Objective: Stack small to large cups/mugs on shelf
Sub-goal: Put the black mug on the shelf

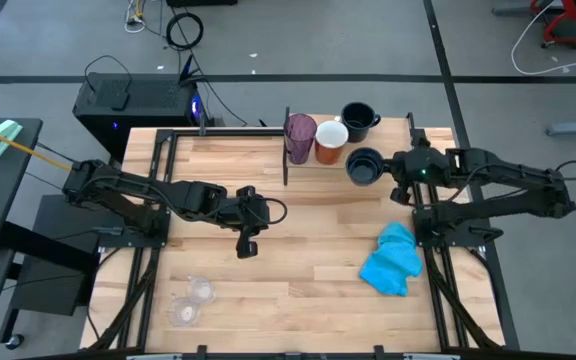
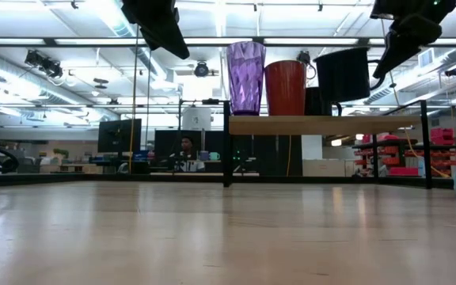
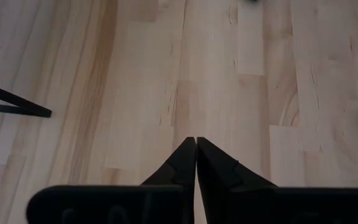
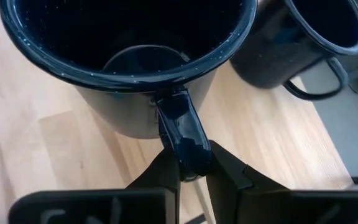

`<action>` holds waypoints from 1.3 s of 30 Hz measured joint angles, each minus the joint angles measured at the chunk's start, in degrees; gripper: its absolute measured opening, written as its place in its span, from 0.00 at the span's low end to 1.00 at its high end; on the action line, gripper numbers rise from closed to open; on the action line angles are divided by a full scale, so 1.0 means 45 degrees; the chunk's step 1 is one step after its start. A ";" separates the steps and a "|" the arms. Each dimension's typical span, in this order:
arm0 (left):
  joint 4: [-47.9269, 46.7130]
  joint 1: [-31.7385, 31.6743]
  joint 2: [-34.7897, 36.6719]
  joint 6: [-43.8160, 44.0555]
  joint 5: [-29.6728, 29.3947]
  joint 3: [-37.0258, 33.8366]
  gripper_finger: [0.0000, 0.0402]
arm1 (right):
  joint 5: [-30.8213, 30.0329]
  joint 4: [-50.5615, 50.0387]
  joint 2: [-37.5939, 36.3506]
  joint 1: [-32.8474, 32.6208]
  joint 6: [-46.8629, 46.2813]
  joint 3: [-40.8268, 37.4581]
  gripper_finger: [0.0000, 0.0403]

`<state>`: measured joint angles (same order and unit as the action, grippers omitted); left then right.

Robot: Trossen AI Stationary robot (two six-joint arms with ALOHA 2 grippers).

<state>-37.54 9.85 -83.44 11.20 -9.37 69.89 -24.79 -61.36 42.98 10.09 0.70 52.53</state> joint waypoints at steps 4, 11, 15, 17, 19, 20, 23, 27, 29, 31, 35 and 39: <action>0.0000 0.0000 0.0000 0.0000 0.0000 0.0000 0.04 | 0.0004 0.0012 0.0010 0.0716 0.0007 0.0000 0.14; 0.0000 0.0000 0.0000 0.0005 0.0000 0.0000 0.04 | 0.0297 0.0015 0.0031 0.1840 -0.0105 0.0000 0.13; 0.0000 0.0000 0.0000 0.0005 -0.0002 0.0000 0.06 | 0.0404 0.0062 0.0039 0.2349 -0.0114 -0.0077 0.14; 0.0000 0.0000 0.0000 0.0005 0.0000 0.0000 0.05 | 0.0489 0.0048 0.0072 0.2563 -0.0136 -0.0235 0.14; 0.0000 0.0000 0.0000 0.0005 0.0000 0.0000 0.05 | 0.0529 0.0152 0.0122 0.2746 -0.0243 -0.0380 0.14; 0.0000 0.0000 0.0000 0.0005 0.0000 0.0000 0.04 | 0.0530 0.0194 0.0169 0.2827 -0.0295 -0.0450 0.14; 0.0000 0.0000 0.0000 0.0005 -0.0002 0.0000 0.03 | 0.0529 0.0198 0.0267 0.3020 -0.0304 -0.0510 0.14; 0.0000 0.0000 0.0000 0.0005 -0.0001 0.0000 0.04 | 0.0519 0.0320 0.0277 0.3026 -0.0164 -0.0523 0.14; 0.0000 0.0000 0.0004 0.0004 -0.0001 0.0000 0.05 | 0.0524 0.0413 0.0288 0.3035 -0.0123 -0.0532 0.14; 0.0000 -0.0005 0.0005 0.0004 -0.0003 0.0000 0.05 | 0.0540 0.0515 0.0347 0.3117 -0.0055 -0.0534 0.14; 0.0000 0.0000 0.0005 0.0005 0.0000 0.0000 0.05 | 0.0761 0.0629 0.0467 0.3353 -0.0034 -0.0534 0.14; 0.0000 -0.0002 0.0005 0.0005 -0.0005 0.0000 0.04 | 0.1312 0.0872 0.0550 0.3746 0.0371 -0.0534 0.14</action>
<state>-37.54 9.84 -83.42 11.22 -9.39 69.89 -18.89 -57.44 45.46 26.94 2.37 50.13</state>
